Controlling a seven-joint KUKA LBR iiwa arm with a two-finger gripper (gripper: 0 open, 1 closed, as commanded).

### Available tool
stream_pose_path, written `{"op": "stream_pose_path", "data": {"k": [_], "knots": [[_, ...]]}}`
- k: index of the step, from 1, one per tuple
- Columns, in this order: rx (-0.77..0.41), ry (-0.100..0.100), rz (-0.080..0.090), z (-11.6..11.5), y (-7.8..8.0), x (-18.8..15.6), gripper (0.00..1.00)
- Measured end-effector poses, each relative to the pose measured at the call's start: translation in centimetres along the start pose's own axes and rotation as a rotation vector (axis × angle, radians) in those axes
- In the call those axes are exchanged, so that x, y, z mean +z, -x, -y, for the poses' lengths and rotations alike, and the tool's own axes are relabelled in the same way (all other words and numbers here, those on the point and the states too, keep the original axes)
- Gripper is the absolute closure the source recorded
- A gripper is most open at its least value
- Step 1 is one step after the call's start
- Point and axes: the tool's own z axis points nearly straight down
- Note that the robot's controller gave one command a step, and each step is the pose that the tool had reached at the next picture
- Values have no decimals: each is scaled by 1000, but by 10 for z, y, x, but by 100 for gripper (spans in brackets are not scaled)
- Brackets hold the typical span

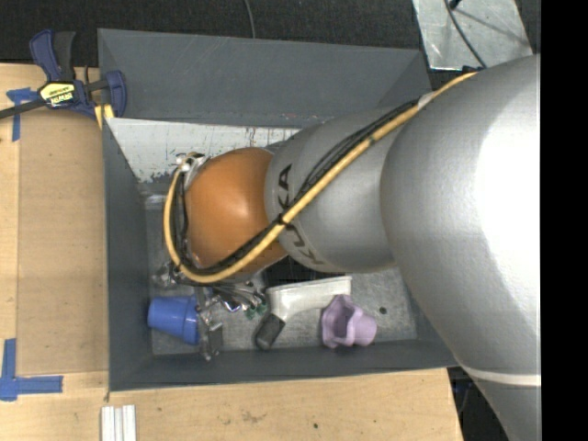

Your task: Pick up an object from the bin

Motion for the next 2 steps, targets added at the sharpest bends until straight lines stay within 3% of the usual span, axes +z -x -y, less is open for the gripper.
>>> {"op": "stream_pose_path", "data": {"k": [1,2], "knots": [[-261,-7,24,-2,0,15,100],[-260,-7,24,-2,0,15,100]]}}
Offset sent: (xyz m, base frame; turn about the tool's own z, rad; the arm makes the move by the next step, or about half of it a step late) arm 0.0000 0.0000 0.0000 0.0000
